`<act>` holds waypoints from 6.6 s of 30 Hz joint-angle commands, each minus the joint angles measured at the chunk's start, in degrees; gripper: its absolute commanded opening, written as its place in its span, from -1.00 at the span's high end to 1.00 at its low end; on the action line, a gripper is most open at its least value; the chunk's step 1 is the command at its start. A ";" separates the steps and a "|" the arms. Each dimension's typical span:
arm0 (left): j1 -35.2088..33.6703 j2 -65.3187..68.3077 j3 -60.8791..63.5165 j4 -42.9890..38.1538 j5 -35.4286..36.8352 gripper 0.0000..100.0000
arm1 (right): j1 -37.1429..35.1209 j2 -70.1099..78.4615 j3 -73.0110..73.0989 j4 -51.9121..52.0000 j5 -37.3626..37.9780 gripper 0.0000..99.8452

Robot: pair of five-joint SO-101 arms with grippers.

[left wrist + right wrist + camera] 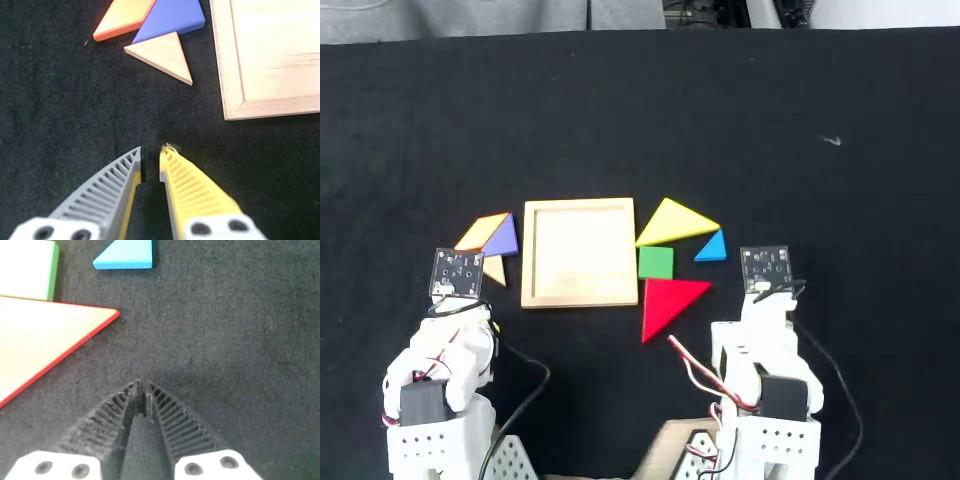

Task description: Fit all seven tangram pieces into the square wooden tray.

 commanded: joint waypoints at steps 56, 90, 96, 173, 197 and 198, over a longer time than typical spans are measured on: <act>-0.22 -0.26 1.10 0.35 -0.35 0.85 | 0.70 -5.14 -0.04 0.26 -0.09 0.98; 4.62 -0.26 1.10 0.35 -0.26 0.85 | -2.11 -5.14 -0.04 0.26 -0.09 0.98; 5.49 -0.26 1.10 0.35 -0.35 0.85 | -5.19 -5.14 -0.04 0.26 0.00 0.97; 7.69 33.49 -29.85 -33.67 13.54 0.62 | -16.62 86.90 -71.69 -4.22 66.99 0.57; 5.32 68.66 -32.75 -49.23 17.05 0.61 | -12.84 110.29 -70.02 -27.43 75.52 0.40; 4.26 68.57 -32.84 -49.23 17.14 0.61 | -13.01 110.46 -70.02 -27.43 75.52 0.40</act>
